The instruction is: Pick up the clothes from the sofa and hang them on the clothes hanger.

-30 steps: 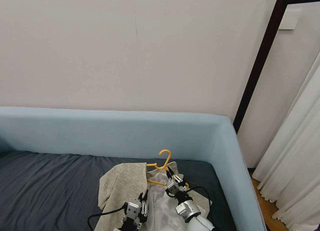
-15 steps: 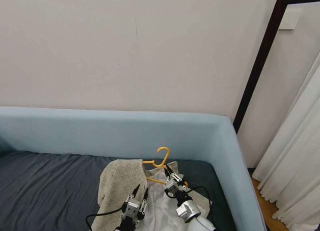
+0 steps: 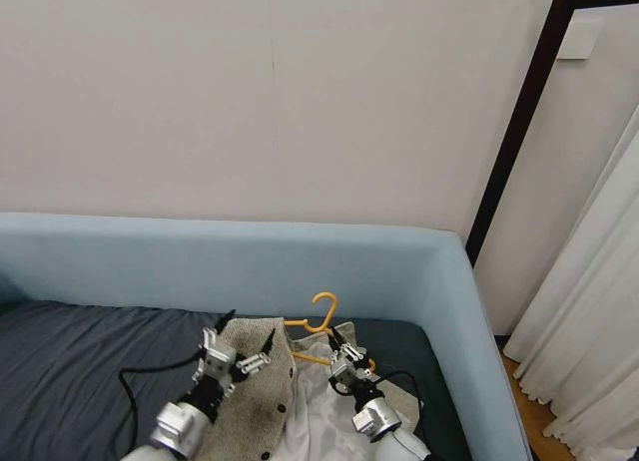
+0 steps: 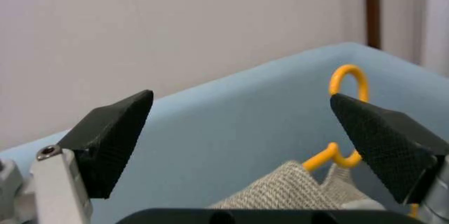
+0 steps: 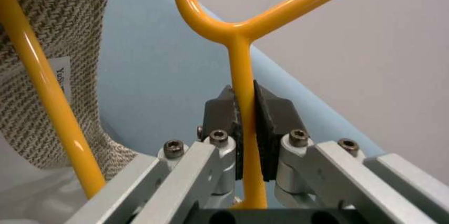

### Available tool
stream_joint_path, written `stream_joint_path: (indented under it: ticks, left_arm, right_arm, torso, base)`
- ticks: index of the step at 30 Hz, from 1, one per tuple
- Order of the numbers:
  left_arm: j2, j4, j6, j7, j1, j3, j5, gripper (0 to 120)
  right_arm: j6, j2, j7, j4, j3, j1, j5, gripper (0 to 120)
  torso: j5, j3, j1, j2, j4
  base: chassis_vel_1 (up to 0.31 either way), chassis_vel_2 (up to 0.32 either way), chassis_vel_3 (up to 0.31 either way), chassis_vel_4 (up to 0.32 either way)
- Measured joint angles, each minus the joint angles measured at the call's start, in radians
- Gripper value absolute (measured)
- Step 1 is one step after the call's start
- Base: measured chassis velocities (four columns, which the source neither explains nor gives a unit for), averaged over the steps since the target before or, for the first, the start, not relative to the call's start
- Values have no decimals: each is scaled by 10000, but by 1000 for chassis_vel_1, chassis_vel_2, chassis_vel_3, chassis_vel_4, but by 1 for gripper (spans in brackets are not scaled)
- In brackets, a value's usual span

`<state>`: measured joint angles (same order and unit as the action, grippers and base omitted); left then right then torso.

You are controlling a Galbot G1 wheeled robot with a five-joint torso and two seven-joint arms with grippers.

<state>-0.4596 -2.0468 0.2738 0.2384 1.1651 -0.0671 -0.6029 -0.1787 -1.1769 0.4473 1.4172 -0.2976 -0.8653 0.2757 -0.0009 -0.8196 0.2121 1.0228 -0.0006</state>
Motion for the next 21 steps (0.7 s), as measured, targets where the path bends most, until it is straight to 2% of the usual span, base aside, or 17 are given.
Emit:
stream_joint_path:
  ticks: [1,2,5,7,8,12,15,18,20,21]
  left_arm:
    - [371,180,140,-867,-348,-2,-528,100]
    - [371,180,140,-867,-348,-2,-528,100]
    - [1172,888,722,-2579,-1563,408,-1592,100]
    - [1617,1234,819,-3612,-2032,658,-2354,100]
    - [1617,1234,819,-3612,-2032,658,-2354,100]
    - [2185,1994,763,-5661,-2417,776,-2964,100]
    - [2240,2401,523,-6356,-2772,989,-3164,100]
    - [1976,3073,43,-7189,-3831,1694,-3525,100]
    - [1905,3183,-3,-7304,-4040,1858,-3556,100]
    - [1743,3451,-93,-7499,-4630,2405,-3602,100]
  right_arm:
    - [-18,-26,7,-19,10,15,11,5]
    - [-18,-26,7,-19,10,15,11,5]
    - [-83,-69,17,-50,50,69,37,5]
    - [-99,-80,18,-44,58,109,37,5]
    - [-99,-80,18,-44,58,109,37,5]
    - [-156,-79,17,7,145,130,95,5]
    - [-204,-58,17,20,183,114,166,5]
    - [-245,-2,19,162,230,46,221,5]
    - [-252,15,21,190,235,32,236,5]
    - [-276,51,22,234,251,2,294,5]
  torso:
    - [-1,0,0,0,-3]
    - [-1,0,0,0,-3]
    - [-1,0,0,0,-11]
    - [-1,0,1,0,-10]
    - [-1,0,1,0,-10]
    - [0,1,0,0,-2]
    - [-1,1,0,0,-3]
    - [0,1,0,0,-6]
    - [0,0,0,0,-6]
    - [2,1,0,0,-6]
  base:
    - [0,0,0,0]
    - [0,0,0,0]
    - [0,0,0,0]
    - [0,0,0,0]
    - [0,0,0,0]
    - [0,0,0,0]
    - [0,0,0,0]
    - [0,0,0,0]
    - [0,0,0,0]
    - [0,0,0,0]
